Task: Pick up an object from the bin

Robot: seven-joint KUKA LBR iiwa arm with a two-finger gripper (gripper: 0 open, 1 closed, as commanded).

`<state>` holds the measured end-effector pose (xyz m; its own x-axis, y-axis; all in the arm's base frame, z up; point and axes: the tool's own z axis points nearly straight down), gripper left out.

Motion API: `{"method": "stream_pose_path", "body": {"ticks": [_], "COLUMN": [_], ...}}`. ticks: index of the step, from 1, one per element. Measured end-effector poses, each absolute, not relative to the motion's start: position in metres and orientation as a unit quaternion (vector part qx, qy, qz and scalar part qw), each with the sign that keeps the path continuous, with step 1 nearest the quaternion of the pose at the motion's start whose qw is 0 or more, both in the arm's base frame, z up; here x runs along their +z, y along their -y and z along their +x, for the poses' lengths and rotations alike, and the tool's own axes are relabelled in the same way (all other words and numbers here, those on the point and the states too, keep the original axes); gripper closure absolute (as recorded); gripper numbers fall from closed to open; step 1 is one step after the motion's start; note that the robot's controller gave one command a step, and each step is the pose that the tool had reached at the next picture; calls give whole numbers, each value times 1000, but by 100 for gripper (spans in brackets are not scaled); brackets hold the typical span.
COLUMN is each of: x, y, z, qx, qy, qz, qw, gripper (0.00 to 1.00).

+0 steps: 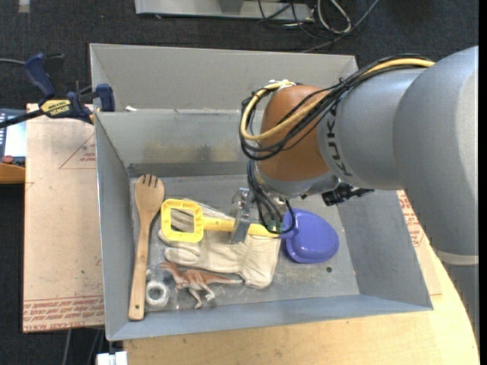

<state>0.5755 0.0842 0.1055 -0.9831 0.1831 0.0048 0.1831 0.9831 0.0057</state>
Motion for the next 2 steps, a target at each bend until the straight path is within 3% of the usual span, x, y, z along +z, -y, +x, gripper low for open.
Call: {"method": "stream_pose_path", "body": {"ticks": [1, 2], "x": [151, 163], "y": [-84, -84], "z": [578, 578], "qx": [-4, -4], "qy": [996, 996], "qz": [-92, -91], "qw": [-3, -3], "gripper": [100, 100]}}
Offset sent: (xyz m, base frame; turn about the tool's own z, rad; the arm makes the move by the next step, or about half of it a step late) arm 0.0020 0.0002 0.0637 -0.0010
